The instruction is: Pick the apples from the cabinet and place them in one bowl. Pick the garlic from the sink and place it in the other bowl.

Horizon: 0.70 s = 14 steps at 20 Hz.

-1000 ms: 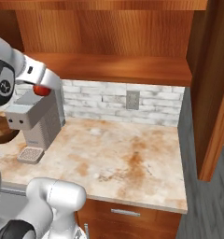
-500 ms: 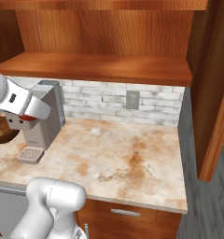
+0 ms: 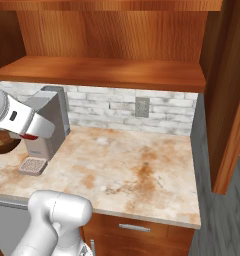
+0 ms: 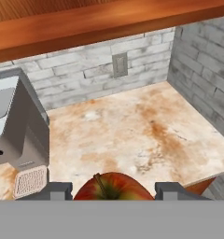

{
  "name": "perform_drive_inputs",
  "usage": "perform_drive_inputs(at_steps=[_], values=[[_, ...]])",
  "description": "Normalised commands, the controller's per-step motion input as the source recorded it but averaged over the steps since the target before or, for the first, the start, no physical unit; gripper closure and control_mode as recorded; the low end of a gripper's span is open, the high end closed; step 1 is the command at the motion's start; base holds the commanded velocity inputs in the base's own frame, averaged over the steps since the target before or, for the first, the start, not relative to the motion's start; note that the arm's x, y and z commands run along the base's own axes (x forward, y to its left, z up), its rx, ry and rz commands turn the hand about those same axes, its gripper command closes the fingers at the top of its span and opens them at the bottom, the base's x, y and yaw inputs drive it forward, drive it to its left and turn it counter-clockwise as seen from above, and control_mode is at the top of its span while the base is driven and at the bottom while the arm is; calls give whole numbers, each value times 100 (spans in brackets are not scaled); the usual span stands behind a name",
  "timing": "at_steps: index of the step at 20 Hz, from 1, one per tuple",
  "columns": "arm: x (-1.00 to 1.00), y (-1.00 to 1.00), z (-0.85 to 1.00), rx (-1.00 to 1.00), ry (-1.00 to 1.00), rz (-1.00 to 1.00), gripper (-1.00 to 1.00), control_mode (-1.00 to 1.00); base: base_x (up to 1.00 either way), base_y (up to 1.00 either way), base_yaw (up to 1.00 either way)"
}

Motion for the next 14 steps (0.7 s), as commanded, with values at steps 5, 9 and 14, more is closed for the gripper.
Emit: perform_drive_inputs(at_steps=[5,9,14], values=[[-3,0,0,0,0,0,100,100,-6,2,0],[0,0,0,0,0,0,100,100,-54,2,0],[0,0,0,0,0,0,100,100,-63,4,0]])
